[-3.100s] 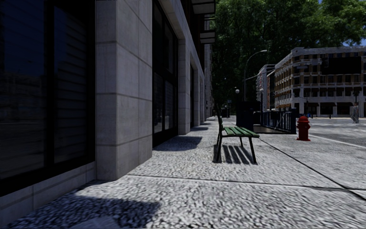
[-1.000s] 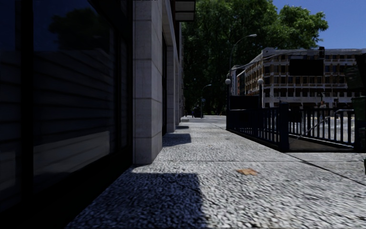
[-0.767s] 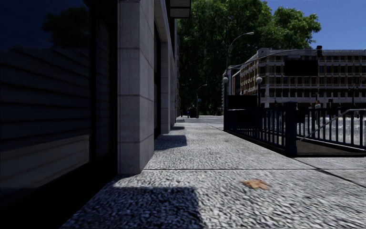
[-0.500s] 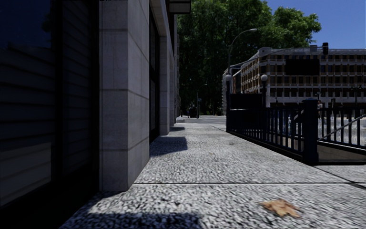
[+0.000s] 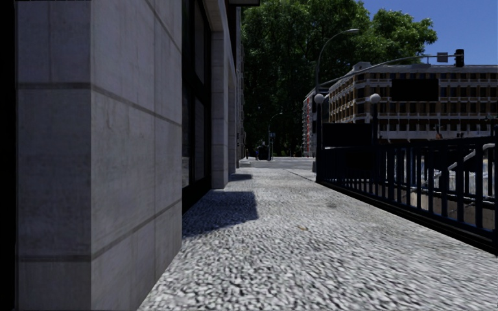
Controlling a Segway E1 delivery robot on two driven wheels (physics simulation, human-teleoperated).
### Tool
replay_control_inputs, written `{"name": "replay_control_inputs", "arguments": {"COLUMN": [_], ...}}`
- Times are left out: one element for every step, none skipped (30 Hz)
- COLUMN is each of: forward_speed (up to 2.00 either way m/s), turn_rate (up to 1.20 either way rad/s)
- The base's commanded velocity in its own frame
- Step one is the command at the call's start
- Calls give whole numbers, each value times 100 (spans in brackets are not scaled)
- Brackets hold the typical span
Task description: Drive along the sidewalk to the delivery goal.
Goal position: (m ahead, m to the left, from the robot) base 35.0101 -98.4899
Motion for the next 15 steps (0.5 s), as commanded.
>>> {"name": "replay_control_inputs", "arguments": {"forward_speed": [200, 200, 200, 200, 200, 200, 200, 200, 200, 200, 200, 200, 200, 200, 200], "turn_rate": [0, 0, 0, 0, 0, 0, 0, 0, 0, 0, 0, 0, 0, 0, 0]}}
